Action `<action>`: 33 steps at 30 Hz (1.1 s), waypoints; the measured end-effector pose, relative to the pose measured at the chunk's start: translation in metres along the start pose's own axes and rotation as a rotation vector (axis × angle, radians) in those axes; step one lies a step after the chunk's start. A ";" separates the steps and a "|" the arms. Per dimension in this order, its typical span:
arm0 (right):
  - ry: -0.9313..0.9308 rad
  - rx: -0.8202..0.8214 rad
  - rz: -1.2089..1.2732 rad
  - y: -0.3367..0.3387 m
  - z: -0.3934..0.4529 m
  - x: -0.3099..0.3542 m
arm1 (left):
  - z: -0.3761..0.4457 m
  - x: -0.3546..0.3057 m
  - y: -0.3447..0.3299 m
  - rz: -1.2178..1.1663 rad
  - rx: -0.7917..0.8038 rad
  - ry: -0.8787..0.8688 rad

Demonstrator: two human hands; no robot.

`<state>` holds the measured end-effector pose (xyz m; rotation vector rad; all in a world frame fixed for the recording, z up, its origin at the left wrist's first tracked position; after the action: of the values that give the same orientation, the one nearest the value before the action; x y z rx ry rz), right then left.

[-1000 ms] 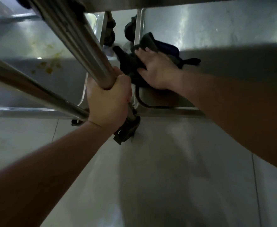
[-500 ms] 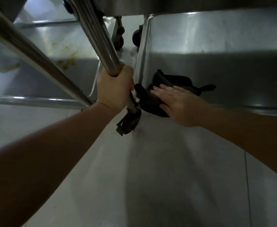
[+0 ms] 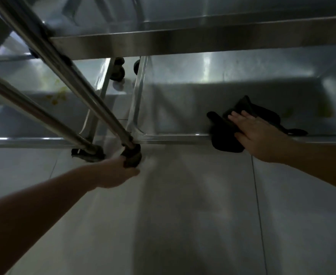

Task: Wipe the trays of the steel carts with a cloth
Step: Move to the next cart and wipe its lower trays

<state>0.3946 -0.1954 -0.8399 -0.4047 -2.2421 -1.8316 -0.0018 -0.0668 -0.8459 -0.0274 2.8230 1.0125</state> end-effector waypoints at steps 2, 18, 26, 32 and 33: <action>0.043 -0.008 -0.026 -0.002 0.012 0.018 | -0.005 -0.029 -0.011 0.143 -0.044 -0.061; -0.187 -0.188 -0.059 0.042 -0.054 -0.121 | -0.026 -0.243 -0.004 0.008 -0.599 -0.485; -0.726 -0.291 0.026 0.068 -0.108 -0.235 | -0.022 -0.316 -0.043 -0.094 -0.634 -0.512; -0.244 -0.216 -0.034 0.028 -0.060 -0.087 | -0.017 -0.339 -0.063 -0.161 -0.693 -0.513; -0.170 -0.205 -0.040 0.024 -0.060 -0.072 | -0.016 -0.339 -0.065 -0.183 -0.699 -0.497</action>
<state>0.4698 -0.2547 -0.8304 -0.5744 -2.1877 -2.1315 0.3358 -0.1371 -0.8273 -0.0902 1.8902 1.6282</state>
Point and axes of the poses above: each hand's wrist, its own z-axis towards the middle knuckle, its own y-axis out of the back of the hand, x = y × z, the point moved 8 cm from there along z, towards the middle knuckle, and after that the axes turned 8 degrees about y, right-handed, at the moved point
